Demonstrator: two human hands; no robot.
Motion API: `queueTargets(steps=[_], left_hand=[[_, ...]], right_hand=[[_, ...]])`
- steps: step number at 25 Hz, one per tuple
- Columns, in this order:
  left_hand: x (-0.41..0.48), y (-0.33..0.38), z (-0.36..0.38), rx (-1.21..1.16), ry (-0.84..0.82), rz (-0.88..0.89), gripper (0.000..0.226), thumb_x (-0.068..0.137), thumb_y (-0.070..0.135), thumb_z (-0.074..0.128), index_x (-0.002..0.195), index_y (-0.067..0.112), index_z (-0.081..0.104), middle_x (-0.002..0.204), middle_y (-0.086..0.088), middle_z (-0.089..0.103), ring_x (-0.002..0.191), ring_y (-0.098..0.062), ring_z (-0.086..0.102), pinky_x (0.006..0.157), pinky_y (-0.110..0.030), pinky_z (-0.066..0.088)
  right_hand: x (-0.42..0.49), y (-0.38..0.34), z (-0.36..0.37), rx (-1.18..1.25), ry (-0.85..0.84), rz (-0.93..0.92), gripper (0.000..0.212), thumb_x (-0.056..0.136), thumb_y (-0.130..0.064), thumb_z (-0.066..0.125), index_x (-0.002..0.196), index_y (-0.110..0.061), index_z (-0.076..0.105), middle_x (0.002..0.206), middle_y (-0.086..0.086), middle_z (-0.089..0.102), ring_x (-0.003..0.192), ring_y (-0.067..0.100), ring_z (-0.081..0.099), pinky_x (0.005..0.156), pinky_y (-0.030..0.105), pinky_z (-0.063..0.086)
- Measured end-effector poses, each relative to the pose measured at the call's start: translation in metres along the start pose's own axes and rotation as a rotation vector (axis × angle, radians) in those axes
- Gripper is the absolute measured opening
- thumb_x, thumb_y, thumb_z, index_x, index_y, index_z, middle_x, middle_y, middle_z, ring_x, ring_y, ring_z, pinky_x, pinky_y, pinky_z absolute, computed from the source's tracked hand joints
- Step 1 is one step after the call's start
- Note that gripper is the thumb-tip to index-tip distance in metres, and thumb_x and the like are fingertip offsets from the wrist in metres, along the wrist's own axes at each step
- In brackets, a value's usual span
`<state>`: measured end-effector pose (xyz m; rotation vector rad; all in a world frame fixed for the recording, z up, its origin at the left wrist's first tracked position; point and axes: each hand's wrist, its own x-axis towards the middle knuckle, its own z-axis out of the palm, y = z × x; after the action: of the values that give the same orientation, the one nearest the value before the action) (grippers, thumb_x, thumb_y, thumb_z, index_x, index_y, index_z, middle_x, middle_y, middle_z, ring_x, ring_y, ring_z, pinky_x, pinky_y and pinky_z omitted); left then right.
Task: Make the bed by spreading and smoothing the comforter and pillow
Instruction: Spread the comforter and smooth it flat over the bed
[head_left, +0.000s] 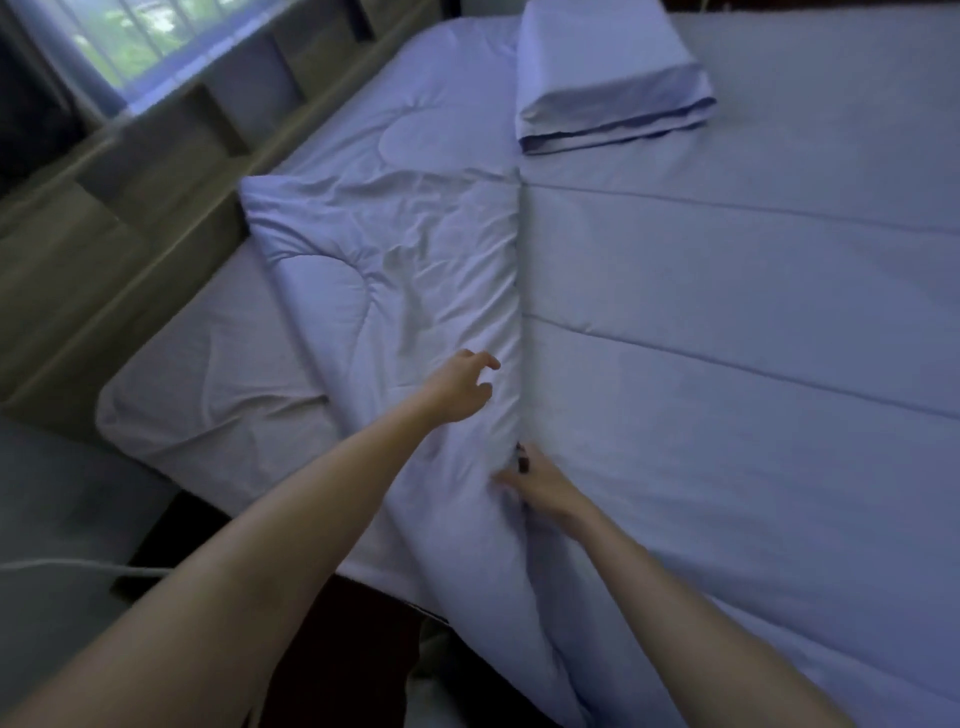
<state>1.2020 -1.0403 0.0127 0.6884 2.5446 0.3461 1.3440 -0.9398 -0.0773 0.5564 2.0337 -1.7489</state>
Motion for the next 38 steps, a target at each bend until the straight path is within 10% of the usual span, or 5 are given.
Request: queueTargets(steps=[4,12,23,30,38], left_hand=[[0.014,-0.013,0.009,0.258,-0.138,0.242,0.041,0.095,0.038,0.046,0.136,0.031,0.046,0.151,-0.006,0.03,0.132,-0.03,0.039,0.108,-0.042,0.036],[0.036,-0.073,0.006,0.736,-0.09,0.042,0.051,0.1,0.031,0.035,0.149,0.028,0.025,0.162,-0.007,-0.011,0.147,-0.039,-0.011,0.106,-0.074,0.007],[-0.069,-0.263,-0.087,0.26,0.439,-0.482,0.046,0.099,0.014,0.03,0.145,0.013,0.029,0.139,-0.029,0.04,0.119,-0.044,0.047,0.099,-0.045,0.038],[-0.186,-0.425,-0.043,0.17,-0.206,-0.897,0.066,0.089,0.038,0.051,0.148,0.014,0.031,0.153,-0.01,0.028,0.137,-0.031,0.034,0.108,-0.042,0.04],[-0.134,-0.399,-0.068,0.0,-0.337,0.088,0.048,0.096,0.028,0.049,0.14,0.01,0.045,0.145,-0.012,0.047,0.129,-0.026,0.049,0.105,-0.029,0.036]], right_hand=[[-0.019,-0.013,0.054,0.009,0.011,-0.131,0.119,0.058,-0.043,0.081,0.15,-0.01,0.013,0.149,0.0,0.028,0.136,0.009,0.026,0.106,0.02,0.026],[-0.049,-0.045,0.139,-0.223,-0.299,-0.199,0.076,0.077,0.01,0.058,0.146,-0.011,0.034,0.142,-0.002,0.044,0.115,-0.014,0.033,0.088,-0.007,0.026],[-0.024,-0.027,0.14,-0.506,0.044,-0.011,0.049,0.089,-0.012,0.053,0.137,-0.015,0.047,0.136,0.009,0.055,0.118,0.02,0.056,0.096,0.023,0.04],[0.028,-0.072,0.175,-0.733,0.045,0.107,0.052,0.088,-0.017,0.053,0.139,-0.011,0.044,0.136,0.014,0.052,0.119,0.028,0.054,0.093,0.031,0.044],[0.119,-0.111,0.263,-0.975,0.169,0.03,0.042,0.087,-0.021,0.051,0.129,-0.018,0.053,0.135,0.015,0.045,0.12,0.035,0.051,0.098,0.038,0.044]])
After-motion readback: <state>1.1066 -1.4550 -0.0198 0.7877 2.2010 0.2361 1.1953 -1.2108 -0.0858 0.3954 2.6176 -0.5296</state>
